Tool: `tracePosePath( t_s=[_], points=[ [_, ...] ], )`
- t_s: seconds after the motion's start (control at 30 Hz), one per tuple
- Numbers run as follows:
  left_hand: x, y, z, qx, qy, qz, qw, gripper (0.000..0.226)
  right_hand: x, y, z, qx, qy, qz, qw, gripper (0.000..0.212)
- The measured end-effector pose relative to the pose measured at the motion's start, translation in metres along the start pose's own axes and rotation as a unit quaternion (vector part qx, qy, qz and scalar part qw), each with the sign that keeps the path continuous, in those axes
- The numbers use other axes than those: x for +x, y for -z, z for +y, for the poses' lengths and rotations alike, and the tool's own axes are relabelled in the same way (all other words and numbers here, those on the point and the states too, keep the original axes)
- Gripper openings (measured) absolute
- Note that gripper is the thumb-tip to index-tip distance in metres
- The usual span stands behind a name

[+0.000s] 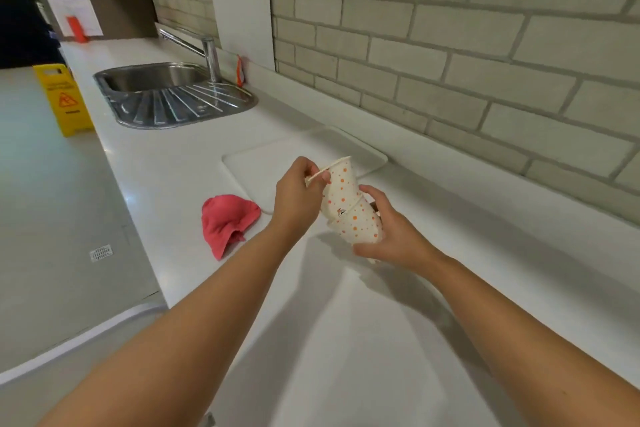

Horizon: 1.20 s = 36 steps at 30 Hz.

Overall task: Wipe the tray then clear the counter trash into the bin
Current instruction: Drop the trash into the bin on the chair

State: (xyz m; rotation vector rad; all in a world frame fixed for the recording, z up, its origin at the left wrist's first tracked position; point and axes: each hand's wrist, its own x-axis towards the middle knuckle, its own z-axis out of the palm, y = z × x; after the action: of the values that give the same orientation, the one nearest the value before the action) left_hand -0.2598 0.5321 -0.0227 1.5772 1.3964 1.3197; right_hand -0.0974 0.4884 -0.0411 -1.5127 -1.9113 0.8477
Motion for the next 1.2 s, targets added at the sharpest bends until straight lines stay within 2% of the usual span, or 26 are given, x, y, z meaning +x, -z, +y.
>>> tracePosePath(
  t_s=[0.13, 0.3, 0.4, 0.53, 0.7, 0.83, 0.93, 1.03, 1.2],
  points=[
    [-0.021, 0.047, -0.004, 0.027, 0.041, -0.084, 0.995, 0.026, -0.001, -0.03, -0.032, 0.044, 0.037, 0.03, 0.998, 0.098],
    [-0.061, 0.12, -0.01, 0.074, 0.118, -0.194, 0.971, 0.033, -0.008, -0.084, -0.072, 0.014, 0.059, -0.023, 0.998, 0.103],
    [-0.085, 0.16, -0.019, 0.073, 0.147, -0.228, 0.96, 0.038, -0.013, -0.116, -0.096, 0.013, 0.081, -0.058, 0.995, 0.103],
    [-0.117, 0.208, -0.031, 0.015, 0.164, -0.219, 0.962, 0.03, -0.025, -0.16, -0.128, 0.042, 0.131, -0.096, 0.986, 0.102],
    [-0.149, 0.263, -0.055, 0.034, 0.198, -0.224, 0.954, 0.023, -0.039, -0.204, -0.161, 0.044, 0.183, -0.119, 0.975, 0.088],
    [-0.175, 0.297, -0.074, 0.114, 0.234, -0.219, 0.94, 0.027, -0.047, -0.233, -0.176, -0.027, 0.166, -0.2, 0.965, 0.072],
    [-0.196, 0.317, -0.1, 0.196, 0.273, -0.176, 0.925, 0.035, -0.052, -0.26, -0.178, -0.095, 0.154, -0.246, 0.952, 0.068],
    [-0.217, 0.332, -0.134, 0.226, 0.318, -0.126, 0.912, 0.038, -0.056, -0.286, -0.178, -0.137, 0.132, -0.296, 0.936, 0.064],
    [-0.25, 0.329, -0.185, 0.281, 0.392, -0.123, 0.867, 0.04, -0.061, -0.318, -0.174, -0.156, 0.104, -0.352, 0.917, 0.051]
  ],
)
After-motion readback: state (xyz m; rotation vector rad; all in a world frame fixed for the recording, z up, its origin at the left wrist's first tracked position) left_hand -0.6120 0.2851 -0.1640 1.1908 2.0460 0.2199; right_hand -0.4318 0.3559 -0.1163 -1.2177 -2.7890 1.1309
